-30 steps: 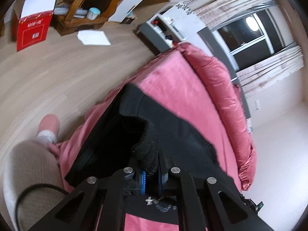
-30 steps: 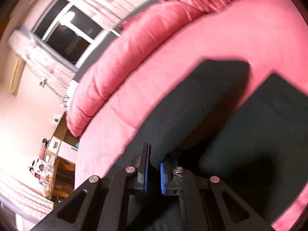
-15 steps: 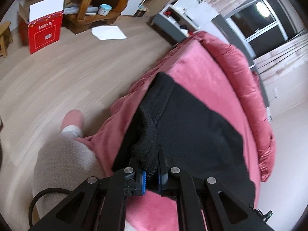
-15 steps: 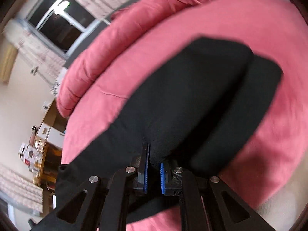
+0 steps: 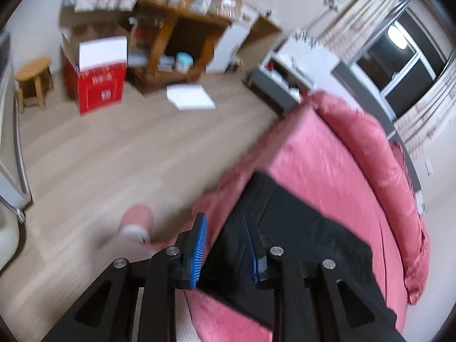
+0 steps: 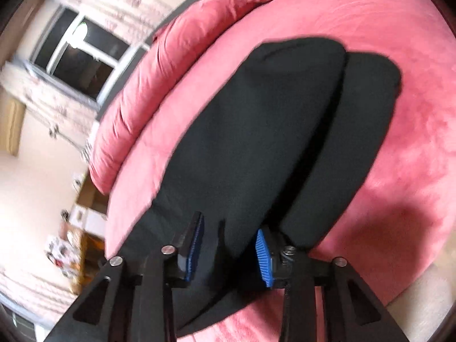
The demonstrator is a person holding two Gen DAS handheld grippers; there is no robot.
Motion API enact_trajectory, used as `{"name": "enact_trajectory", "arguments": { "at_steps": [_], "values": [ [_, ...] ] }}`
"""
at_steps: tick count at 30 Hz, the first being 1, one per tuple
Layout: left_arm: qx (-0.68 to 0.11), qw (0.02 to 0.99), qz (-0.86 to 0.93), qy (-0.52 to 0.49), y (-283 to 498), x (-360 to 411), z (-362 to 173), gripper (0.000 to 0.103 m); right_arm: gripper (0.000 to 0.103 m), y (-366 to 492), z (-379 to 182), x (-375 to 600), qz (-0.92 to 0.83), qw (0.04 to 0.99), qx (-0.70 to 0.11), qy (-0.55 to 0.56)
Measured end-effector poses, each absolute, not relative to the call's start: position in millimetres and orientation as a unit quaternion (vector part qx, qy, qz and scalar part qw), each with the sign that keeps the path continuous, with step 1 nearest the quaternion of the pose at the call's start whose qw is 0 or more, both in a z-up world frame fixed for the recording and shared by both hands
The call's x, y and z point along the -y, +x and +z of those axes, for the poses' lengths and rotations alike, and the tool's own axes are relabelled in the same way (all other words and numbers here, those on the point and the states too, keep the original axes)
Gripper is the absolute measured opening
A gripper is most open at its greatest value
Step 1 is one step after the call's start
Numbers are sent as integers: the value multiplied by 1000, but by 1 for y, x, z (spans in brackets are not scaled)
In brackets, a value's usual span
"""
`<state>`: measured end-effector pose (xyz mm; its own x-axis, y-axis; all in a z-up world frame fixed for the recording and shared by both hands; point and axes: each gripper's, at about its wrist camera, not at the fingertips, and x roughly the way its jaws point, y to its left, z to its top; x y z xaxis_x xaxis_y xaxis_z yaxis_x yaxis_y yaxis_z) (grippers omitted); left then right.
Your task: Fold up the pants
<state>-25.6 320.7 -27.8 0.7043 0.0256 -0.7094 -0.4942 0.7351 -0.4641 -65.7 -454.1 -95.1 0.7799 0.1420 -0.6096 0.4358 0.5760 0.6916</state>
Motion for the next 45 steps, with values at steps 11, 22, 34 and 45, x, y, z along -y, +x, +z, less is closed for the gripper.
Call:
{"name": "enact_trajectory", "arguments": {
  "at_steps": [11,22,34,45],
  "values": [
    [-406,889,-8,-211,32,-206,-23,28,37,-48,-94,550,-161,808,-270,498],
    [-471,870,-114,-92,67,-79,-52,28,8,-56,-67,562,-175,827,-254,470],
    [-501,854,-122,-64,69,-58,-74,29,9,-84,-96,566,-221,817,-310,433],
    [-500,852,-132,-81,82,-56,-72,29,29,-107,-66,564,-309,814,-289,399]
  ]
}}
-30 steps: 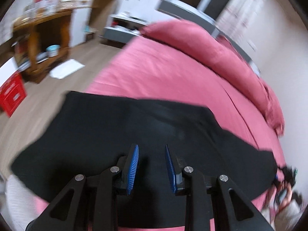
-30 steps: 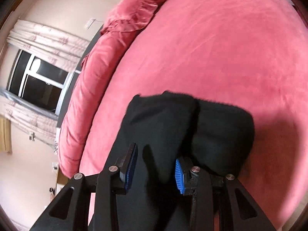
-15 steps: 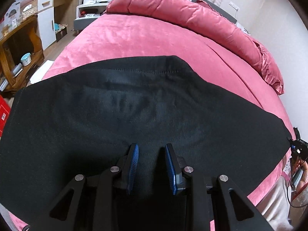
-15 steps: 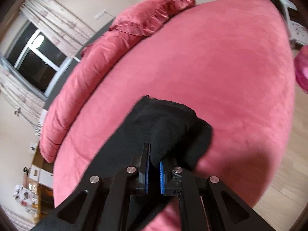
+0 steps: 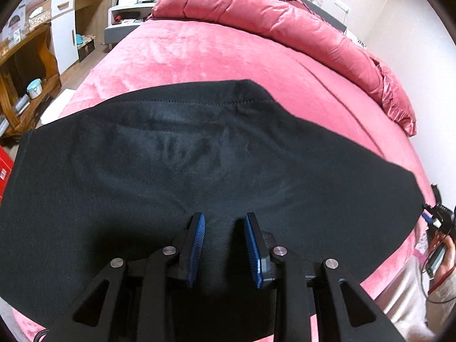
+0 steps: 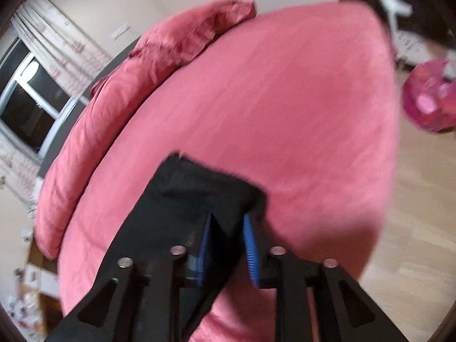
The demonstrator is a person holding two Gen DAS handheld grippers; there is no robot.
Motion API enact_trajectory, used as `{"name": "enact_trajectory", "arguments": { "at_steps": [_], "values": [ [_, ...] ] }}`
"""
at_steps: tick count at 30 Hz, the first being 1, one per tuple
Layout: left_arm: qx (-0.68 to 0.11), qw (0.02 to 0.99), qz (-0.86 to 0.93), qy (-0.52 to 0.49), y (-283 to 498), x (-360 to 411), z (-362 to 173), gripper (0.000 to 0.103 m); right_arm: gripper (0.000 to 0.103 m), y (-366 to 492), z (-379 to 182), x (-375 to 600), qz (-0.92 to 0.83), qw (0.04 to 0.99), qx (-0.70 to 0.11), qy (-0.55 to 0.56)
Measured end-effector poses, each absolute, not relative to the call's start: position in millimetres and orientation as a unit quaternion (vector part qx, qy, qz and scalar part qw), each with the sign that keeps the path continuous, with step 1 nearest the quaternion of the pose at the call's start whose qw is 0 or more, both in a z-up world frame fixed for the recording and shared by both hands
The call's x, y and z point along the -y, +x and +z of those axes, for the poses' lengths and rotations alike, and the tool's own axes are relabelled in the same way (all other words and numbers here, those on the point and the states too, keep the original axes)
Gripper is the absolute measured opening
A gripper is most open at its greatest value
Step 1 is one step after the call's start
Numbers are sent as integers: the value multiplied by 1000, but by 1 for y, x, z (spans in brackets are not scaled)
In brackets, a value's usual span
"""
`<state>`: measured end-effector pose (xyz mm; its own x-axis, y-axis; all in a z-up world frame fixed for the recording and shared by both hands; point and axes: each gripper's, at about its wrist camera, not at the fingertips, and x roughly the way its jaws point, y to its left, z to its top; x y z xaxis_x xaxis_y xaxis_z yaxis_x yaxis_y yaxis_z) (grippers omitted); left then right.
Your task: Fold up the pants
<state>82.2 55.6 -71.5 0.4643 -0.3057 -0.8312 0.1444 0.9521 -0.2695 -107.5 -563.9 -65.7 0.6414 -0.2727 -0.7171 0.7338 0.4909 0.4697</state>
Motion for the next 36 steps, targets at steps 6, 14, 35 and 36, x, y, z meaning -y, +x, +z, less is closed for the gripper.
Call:
{"name": "enact_trajectory", "arguments": {
  "at_steps": [6,14,35,36],
  "values": [
    [-475,864,-143,-85,95,-51,-60,29,29,-93,-14,518,-265,874,-270,305],
    [-487,860,-123,-94,126,-46,-63,33,45,25,-31,350,69,881,-384,267],
    [-503,858,-94,-38,163,-50,-75,43,30,212,-95,110,338,734,-562,176],
    [-503,858,-93,-37,163,-49,-76,43,21,214,-97,109,334,736,-561,179]
  ]
}}
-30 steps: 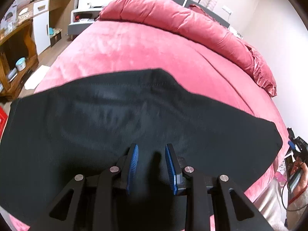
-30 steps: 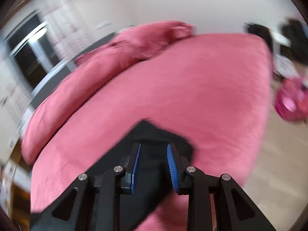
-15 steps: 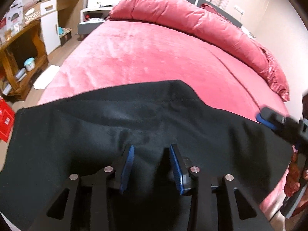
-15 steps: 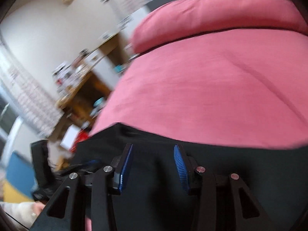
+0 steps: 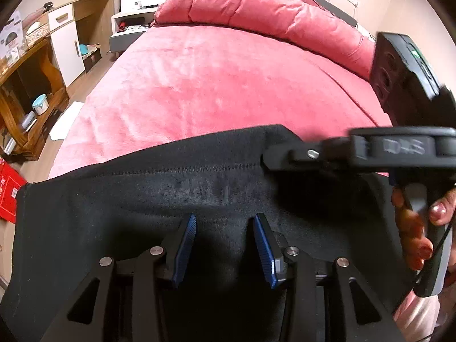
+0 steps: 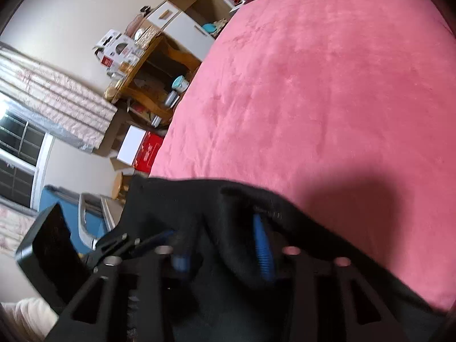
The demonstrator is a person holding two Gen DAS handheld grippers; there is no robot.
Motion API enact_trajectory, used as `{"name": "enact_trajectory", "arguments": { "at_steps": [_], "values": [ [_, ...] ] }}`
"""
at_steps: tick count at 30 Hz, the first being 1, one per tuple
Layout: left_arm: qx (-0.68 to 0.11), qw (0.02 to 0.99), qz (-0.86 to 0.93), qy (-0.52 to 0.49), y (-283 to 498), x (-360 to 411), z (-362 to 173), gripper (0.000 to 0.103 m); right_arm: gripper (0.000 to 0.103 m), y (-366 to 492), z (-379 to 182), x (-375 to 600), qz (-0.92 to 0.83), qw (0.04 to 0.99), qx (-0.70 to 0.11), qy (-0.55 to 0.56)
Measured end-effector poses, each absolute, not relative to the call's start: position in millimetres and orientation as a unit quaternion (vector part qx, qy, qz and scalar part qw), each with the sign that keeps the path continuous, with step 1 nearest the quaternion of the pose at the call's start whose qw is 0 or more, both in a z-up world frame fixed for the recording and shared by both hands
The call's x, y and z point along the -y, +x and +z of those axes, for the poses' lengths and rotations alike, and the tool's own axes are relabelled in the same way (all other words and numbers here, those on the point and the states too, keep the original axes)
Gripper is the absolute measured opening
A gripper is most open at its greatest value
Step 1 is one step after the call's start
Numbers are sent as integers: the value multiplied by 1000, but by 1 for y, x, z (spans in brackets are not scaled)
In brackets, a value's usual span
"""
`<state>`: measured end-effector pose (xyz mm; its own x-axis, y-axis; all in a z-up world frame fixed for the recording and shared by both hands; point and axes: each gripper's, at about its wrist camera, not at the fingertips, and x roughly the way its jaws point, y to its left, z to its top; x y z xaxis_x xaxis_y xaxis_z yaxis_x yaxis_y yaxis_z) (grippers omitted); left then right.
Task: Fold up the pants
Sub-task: 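Press the folded edge flat with both grippers side by side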
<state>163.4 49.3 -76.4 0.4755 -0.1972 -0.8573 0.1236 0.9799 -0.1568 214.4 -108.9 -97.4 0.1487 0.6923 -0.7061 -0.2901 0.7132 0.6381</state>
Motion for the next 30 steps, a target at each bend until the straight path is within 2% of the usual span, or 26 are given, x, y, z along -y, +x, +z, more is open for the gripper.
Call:
{"name": "enact_trajectory", "arguments": {
  "at_steps": [1,2,7,11,15,18,20,24,26,30],
  "values": [
    [-504,858,-92,-35,164,-49,-78,43,13,219,-100,103,327,737,-561,185],
    [-505,858,-90,-33,164,-48,-79,43,11,220,-102,105,321,741,-559,191],
    [-496,863,-88,-22,162,-44,-82,46,8,225,-85,111,296,774,-523,198],
    [-486,870,-87,-5,160,-40,-87,50,7,230,-96,100,274,789,-527,156],
    [-466,881,-84,7,155,-38,-90,50,4,235,-106,102,257,795,-520,177],
    [-459,885,-80,15,153,-36,-90,50,4,233,-103,98,256,811,-505,145],
    [-461,884,-79,15,154,-36,-90,50,4,230,-100,99,256,813,-505,137],
    [-471,879,-76,8,155,-37,-88,50,7,228,-93,113,255,805,-502,186],
    [-478,875,-73,0,155,-39,-87,50,22,217,-78,128,235,823,-477,201],
    [-487,870,-68,-21,154,-42,-81,50,22,193,-49,156,203,855,-441,181]
  ]
}}
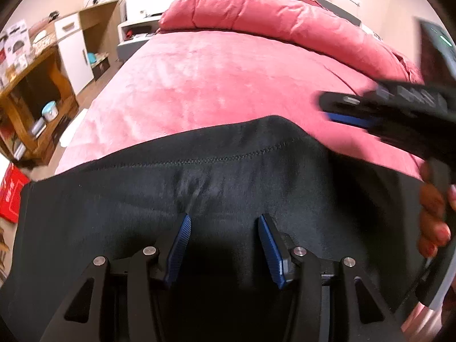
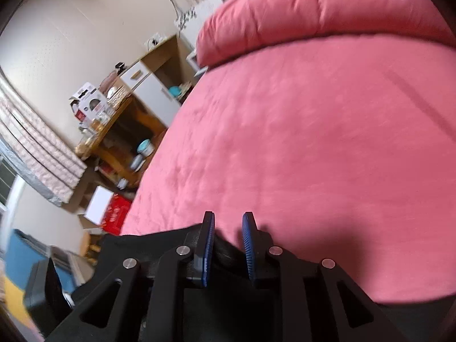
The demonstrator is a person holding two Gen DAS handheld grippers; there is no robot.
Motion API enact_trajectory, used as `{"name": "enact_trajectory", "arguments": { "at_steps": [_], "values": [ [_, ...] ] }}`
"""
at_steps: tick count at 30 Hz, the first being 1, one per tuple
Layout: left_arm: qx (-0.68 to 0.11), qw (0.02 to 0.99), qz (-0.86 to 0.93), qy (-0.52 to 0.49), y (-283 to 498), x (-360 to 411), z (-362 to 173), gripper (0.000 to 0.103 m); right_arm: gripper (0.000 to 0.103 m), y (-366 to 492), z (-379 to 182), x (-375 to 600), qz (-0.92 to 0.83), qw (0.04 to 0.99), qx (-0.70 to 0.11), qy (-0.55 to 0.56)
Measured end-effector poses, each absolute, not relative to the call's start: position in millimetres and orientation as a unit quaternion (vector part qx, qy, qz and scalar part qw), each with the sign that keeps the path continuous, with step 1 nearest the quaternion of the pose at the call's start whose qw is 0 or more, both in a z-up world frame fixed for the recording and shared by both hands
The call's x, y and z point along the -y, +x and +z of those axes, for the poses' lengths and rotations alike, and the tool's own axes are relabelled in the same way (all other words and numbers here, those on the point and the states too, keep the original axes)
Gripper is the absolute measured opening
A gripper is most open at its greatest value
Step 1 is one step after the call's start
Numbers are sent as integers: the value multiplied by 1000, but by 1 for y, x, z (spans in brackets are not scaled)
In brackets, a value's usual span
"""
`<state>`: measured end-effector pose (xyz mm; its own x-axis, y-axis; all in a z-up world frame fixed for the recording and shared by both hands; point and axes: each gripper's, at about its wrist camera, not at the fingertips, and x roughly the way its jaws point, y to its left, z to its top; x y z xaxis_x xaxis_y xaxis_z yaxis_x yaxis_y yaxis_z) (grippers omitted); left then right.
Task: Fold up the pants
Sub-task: 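Press the folded edge flat with both grippers side by side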
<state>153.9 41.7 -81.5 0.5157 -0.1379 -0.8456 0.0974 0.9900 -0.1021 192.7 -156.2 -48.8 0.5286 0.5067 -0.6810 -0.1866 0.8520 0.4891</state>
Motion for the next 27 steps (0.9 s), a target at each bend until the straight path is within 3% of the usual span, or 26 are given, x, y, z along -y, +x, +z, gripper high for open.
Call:
{"name": "enact_trajectory", "arguments": {
  "at_steps": [6,12,20,27],
  "values": [
    [-480,872,-92,-23,157,-32,-71,50,19,144,-31,185,194,880,-425,91],
    [-468,876,-114,22,174,-9,-70,44,19,116,-54,206,157,881,-445,36],
    [-470,876,-93,57,213,11,-79,46,14,120,-69,202,131,889,-438,4],
    [-453,885,-91,61,212,11,-83,48,14,136,-79,216,127,888,-436,79]
  ]
}}
